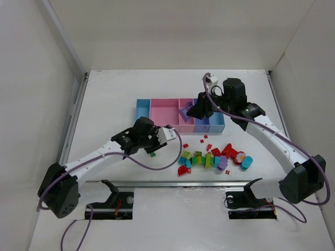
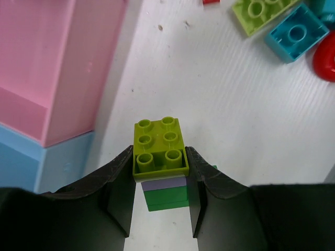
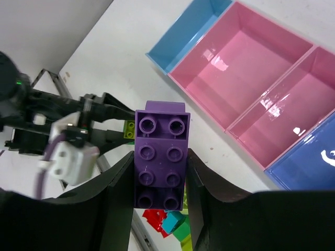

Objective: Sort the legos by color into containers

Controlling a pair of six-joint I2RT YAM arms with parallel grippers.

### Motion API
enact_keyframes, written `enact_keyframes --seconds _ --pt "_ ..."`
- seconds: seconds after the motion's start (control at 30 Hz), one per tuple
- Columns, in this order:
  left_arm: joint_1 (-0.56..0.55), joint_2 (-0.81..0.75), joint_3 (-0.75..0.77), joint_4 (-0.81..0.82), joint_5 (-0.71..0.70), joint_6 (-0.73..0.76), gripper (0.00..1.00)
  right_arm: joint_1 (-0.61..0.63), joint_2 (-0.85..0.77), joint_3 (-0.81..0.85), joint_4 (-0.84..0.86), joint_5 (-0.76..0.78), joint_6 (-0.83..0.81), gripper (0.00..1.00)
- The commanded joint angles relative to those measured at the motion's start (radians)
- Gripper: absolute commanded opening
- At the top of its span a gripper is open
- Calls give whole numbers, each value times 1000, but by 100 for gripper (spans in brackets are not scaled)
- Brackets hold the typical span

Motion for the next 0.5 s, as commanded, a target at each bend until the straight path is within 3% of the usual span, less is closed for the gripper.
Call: enact_keyframes --seconds 0.0,0.1,0.2,0.23,0.27,0.4,0.47 --pt "1 67 -9 24 -24 45 4 2 -15 -4 24 6 -16 0" --pt "1 153 14 24 -50 54 7 -8 -5 -4 3 133 -4 0" --pt "1 193 26 24 -50 65 33 -35 5 -13 -6 141 7 0" --pt "1 193 37 24 -38 74 46 -35 5 -13 -6 118 7 0" --pt "1 193 37 24 -38 74 72 -35 5 -13 7 92 7 0" --pt "1 161 37 65 -16 92 99 -35 -4 -24 7 92 -4 0" --pt "1 115 48 79 0 106 99 -44 -13 -24 7 78 -13 0"
